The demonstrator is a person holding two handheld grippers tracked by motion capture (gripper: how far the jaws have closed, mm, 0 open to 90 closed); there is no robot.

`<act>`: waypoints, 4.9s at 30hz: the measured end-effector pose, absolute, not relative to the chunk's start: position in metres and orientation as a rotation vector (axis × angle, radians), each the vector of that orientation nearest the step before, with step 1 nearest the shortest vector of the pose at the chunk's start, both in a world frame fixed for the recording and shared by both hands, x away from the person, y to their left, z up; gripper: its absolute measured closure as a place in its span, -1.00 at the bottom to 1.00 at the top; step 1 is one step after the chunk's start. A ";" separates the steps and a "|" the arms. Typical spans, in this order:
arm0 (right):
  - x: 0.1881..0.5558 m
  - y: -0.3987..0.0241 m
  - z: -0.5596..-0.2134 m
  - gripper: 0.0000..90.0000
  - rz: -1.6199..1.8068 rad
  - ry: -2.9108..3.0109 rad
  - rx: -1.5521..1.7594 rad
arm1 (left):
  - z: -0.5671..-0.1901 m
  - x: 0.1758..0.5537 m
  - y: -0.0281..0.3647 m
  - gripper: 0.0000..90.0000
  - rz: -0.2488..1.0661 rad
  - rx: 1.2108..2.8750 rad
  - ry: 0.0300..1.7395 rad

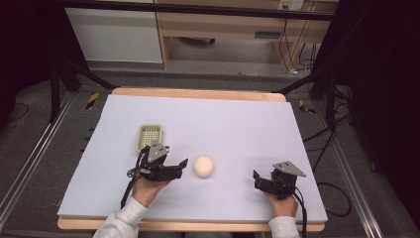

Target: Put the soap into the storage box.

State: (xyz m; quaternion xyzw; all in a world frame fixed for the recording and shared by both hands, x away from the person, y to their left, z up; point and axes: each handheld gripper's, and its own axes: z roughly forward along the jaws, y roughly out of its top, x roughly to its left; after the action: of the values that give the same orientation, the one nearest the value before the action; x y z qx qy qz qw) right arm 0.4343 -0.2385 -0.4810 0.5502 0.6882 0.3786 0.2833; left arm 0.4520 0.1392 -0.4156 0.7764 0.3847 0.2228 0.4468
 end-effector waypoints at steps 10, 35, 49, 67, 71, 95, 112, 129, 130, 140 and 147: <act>0.435 -0.238 -0.481 -0.84 1.014 1.847 1.474 | -0.414 0.454 0.125 -0.55 0.521 1.930 0.930; 0.435 -0.238 -0.482 -0.84 1.020 1.852 1.472 | -0.428 0.464 0.082 -0.56 0.458 2.002 0.911; 0.436 -0.235 -0.483 -0.83 1.019 1.864 1.473 | -0.443 0.474 0.071 -0.60 0.447 2.054 0.947; 0.437 -0.234 -0.484 -0.83 1.019 1.874 1.476 | -0.461 0.482 0.058 -0.63 0.430 2.092 0.969; 0.437 -0.234 -0.484 -0.84 1.013 1.876 1.474 | -0.463 0.483 0.057 -0.63 0.424 2.104 0.971; 0.437 -0.233 -0.484 -0.83 1.011 1.877 1.477 | -0.475 0.488 0.053 -0.48 0.399 2.122 1.017; 0.437 -0.233 -0.484 -0.83 1.012 1.875 1.480 | -0.474 0.489 0.050 -0.48 0.397 2.132 1.037; 0.438 -0.234 -0.484 -0.83 1.010 1.874 1.476 | -0.473 0.488 0.046 -0.47 0.384 2.141 1.036; 0.437 -0.234 -0.484 -0.83 1.013 1.876 1.476 | -0.473 0.488 0.046 -0.47 0.384 2.141 1.036; 0.437 -0.234 -0.484 -0.83 1.012 1.874 1.476 | -0.459 0.484 0.055 -0.46 0.395 2.131 1.011; 0.437 -0.233 -0.484 -0.83 1.012 1.873 1.480 | -0.446 0.482 0.072 -0.46 0.431 2.128 1.010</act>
State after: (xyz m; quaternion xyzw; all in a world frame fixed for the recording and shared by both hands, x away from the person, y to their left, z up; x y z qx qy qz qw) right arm 0.4370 -0.2334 -0.4840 0.5495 0.6954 0.3757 0.2709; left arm 0.4819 0.0721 -0.4464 0.8273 0.3927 0.1676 0.3650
